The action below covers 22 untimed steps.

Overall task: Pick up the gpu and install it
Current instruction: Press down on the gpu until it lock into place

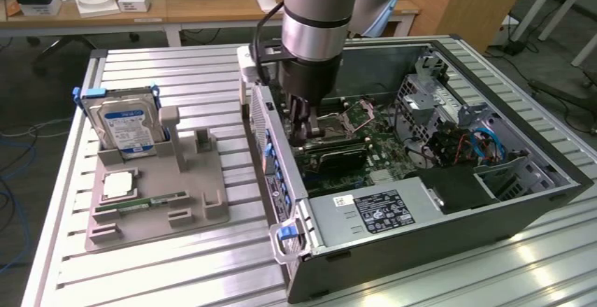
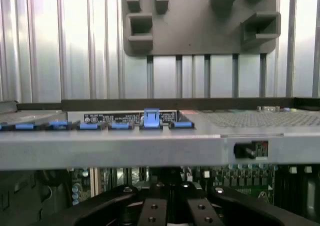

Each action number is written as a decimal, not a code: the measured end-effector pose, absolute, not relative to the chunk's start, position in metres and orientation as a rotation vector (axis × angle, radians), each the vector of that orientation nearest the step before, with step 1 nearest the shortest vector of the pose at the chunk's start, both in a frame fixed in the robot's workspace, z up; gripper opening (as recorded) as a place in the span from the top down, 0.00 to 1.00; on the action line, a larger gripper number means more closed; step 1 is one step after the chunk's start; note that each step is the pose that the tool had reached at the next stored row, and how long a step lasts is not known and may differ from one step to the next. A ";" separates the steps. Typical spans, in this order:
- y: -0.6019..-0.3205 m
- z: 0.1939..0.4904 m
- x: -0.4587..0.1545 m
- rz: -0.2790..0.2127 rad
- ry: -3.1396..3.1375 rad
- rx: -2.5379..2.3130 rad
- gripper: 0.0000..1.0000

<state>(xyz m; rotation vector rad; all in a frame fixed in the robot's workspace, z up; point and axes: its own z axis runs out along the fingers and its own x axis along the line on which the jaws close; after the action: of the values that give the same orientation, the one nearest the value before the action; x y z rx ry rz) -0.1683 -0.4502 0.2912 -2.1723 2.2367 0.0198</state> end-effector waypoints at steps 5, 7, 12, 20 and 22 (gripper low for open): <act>-0.451 0.290 -0.163 0.020 2.237 -2.172 0.90; -0.451 0.289 -0.159 0.020 2.237 -2.172 0.90; -0.453 0.285 -0.159 0.020 2.237 -2.172 0.90; -0.456 0.273 -0.159 0.020 2.237 -2.172 0.90; -0.456 0.271 -0.159 0.020 2.237 -2.172 0.90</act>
<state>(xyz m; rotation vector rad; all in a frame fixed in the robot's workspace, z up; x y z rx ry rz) -0.1586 -0.4556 0.2710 -2.1724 2.2368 0.0204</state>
